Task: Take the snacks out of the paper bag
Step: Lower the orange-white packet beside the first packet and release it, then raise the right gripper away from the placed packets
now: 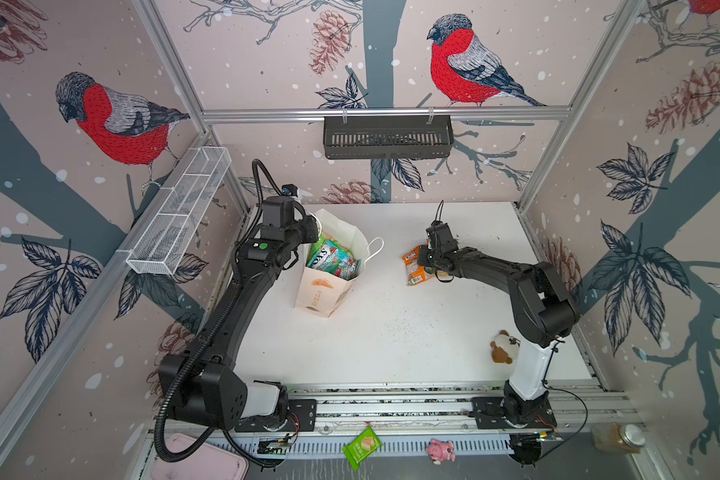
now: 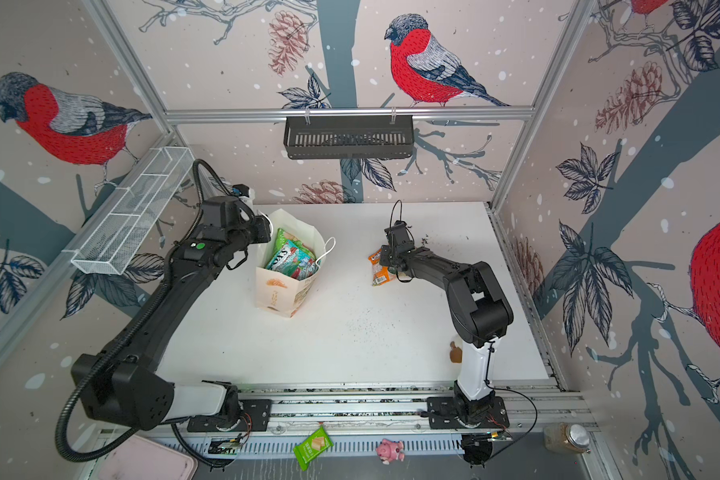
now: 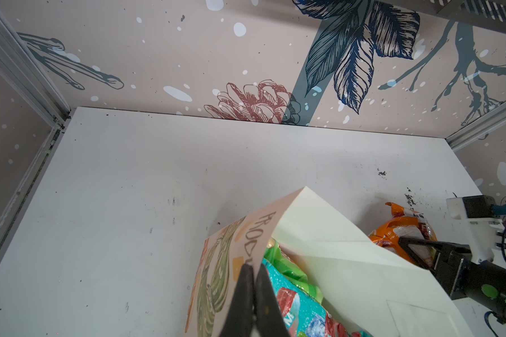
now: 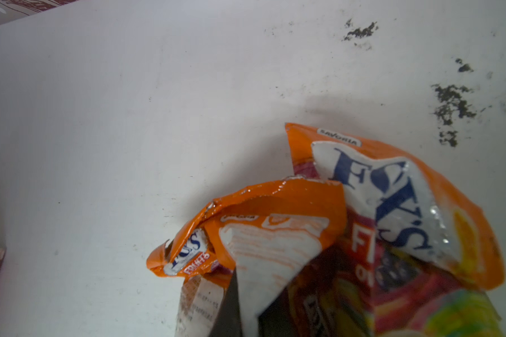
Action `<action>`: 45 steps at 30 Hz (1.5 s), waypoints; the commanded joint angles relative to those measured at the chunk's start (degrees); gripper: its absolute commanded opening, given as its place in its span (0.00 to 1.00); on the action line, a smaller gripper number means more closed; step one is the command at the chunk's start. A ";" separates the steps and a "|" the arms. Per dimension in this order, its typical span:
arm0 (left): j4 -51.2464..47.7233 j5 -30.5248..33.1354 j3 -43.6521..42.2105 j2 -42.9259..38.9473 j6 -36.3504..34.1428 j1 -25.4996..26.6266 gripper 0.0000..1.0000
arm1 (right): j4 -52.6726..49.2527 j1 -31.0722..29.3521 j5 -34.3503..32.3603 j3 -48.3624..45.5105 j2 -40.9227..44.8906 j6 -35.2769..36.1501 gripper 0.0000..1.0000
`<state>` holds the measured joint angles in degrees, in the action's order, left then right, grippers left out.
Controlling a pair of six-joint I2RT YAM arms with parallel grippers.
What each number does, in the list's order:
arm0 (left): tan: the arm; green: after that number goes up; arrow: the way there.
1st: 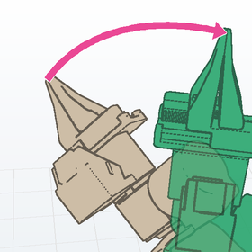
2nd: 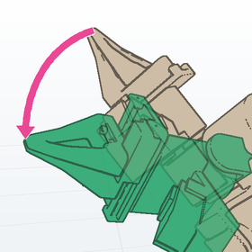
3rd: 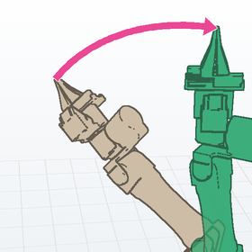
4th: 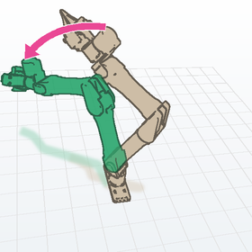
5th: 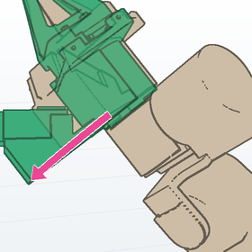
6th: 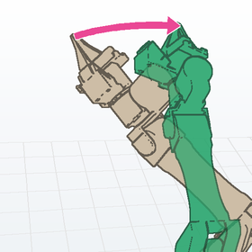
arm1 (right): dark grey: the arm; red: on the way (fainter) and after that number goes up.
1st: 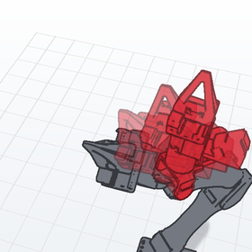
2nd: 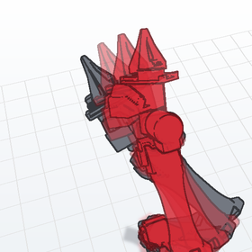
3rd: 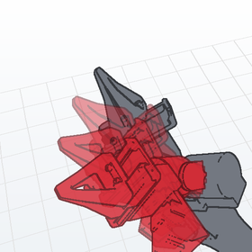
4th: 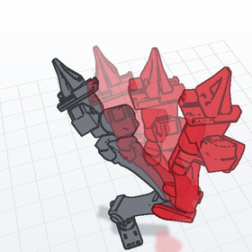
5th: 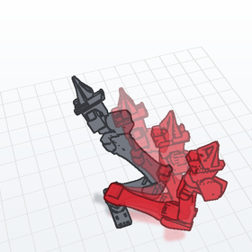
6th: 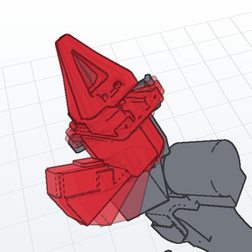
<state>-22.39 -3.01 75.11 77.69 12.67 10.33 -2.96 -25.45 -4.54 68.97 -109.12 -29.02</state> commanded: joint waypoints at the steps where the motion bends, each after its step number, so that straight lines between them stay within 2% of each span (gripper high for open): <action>1: 3.67 -0.05 0.10 -0.11 0.38 -0.12 0.00 | 0.19 0.12 -0.95 0.39 -1.00 -1.04 0.00; 4: 3.66 0.08 0.04 -0.13 0.30 -0.14 0.00 | -0.26 0.14 -0.95 1.08 -2.04 -1.21 0.00; 6: 3.59 0.02 0.04 -0.17 0.37 -0.13 0.00 | -0.64 0.22 -0.95 1.58 -2.32 -1.20 0.07; 8: 3.67 -0.20 0.04 -0.02 0.34 -0.14 0.00 | -0.86 0.14 -0.96 1.78 -2.28 -1.13 0.20; 10: 3.64 -0.33 0.06 0.25 0.43 -0.13 0.00 | -0.90 0.10 -0.85 1.70 -1.98 -1.43 0.42; 12: 3.53 -0.42 0.19 0.53 0.62 -0.13 0.00 | -0.73 -0.07 -0.49 1.67 -1.55 -1.72 0.60; 14: 3.50 -0.51 0.19 0.63 0.66 -0.09 0.00 | -0.72 -0.21 0.11 1.94 -1.18 -1.67 0.71; 18: 3.32 0.44 0.13 0.16 0.47 -0.13 0.00 | -1.75 -0.96 -0.50 3.47 0.02 -1.08 0.80; 20: 3.41 0.74 0.07 -0.19 0.33 -0.14 0.00 | -3.39 -1.93 -3.22 4.78 1.00 -0.26 0.87; 22: 3.50 1.19 0.00 -0.50 0.31 -0.16 0.00 | -4.39 -3.47 -6.72 5.83 2.29 0.73 1.00; 30: 3.59 2.48 -0.31 -0.95 0.17 -0.13 0.00 | -2.96 -6.01 -11.32 4.03 9.15 2.11 1.00; 39: 4.22 2.40 -0.67 -0.60 0.62 -0.13 0.00 | -0.85 -7.41 -10.49 -0.71 18.89 3.61 1.00; 45: 4.41 3.57 -0.86 -0.79 0.60 -0.13 0.00 | 4.63 -8.28 -9.42 -8.01 28.00 4.14 1.00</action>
<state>-22.11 -0.51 74.17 77.08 13.23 10.28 -2.68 -33.47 -14.41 62.89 -83.44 -25.50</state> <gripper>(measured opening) 0.051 0.999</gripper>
